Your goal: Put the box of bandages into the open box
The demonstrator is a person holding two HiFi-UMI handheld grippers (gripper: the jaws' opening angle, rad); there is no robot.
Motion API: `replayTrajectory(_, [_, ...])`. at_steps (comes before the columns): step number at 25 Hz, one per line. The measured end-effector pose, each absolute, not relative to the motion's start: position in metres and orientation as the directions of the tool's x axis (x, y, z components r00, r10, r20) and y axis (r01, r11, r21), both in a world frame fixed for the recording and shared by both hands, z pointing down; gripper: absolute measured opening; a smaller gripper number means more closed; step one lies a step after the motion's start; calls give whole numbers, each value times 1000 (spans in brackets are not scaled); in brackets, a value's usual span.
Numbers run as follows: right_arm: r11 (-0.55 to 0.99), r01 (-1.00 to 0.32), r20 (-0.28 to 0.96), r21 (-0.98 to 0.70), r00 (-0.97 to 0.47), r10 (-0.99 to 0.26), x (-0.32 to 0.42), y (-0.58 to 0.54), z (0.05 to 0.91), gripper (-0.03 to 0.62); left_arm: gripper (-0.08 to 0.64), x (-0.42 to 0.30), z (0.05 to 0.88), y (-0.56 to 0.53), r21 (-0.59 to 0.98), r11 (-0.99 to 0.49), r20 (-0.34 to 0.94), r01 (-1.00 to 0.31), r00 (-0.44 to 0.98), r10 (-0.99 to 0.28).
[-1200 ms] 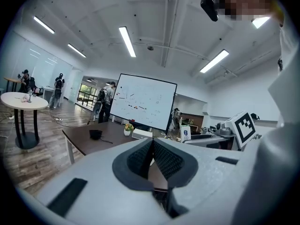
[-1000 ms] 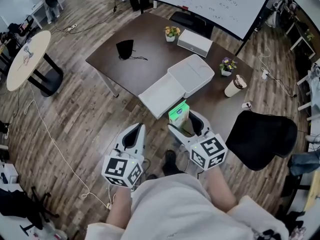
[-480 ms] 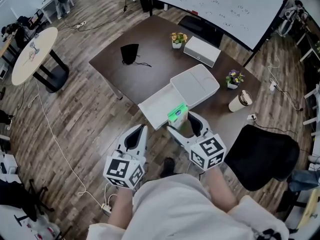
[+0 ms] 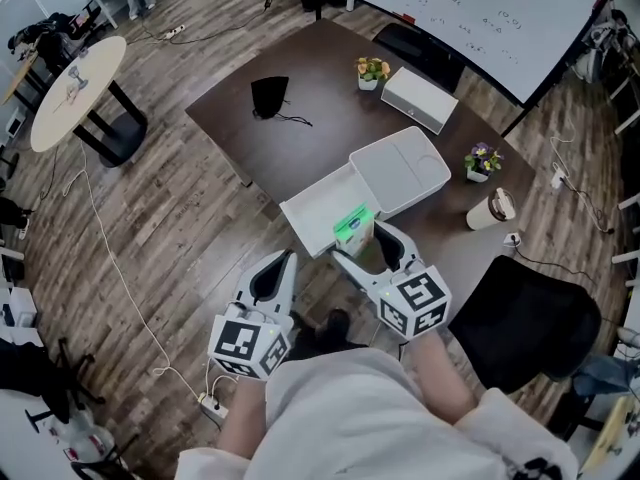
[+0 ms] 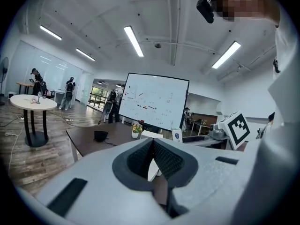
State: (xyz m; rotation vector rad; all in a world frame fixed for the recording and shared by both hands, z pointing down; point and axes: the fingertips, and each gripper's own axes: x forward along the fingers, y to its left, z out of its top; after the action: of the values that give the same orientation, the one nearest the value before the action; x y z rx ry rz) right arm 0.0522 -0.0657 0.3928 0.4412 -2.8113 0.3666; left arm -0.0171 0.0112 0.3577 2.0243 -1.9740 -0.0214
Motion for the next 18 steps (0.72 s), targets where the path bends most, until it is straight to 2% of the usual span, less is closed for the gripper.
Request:
replayTrajectory(7, [910, -355, 328, -215, -904, -275, 45, -74, 403, 354, 5, -33, 363, 5, 246, 8, 219, -969, 47, -975])
replayTrajectory(18, [882, -423, 354, -209, -873, -335, 6, -108, 408, 354, 3, -71, 368, -40, 270, -86, 226, -959, 149, -963])
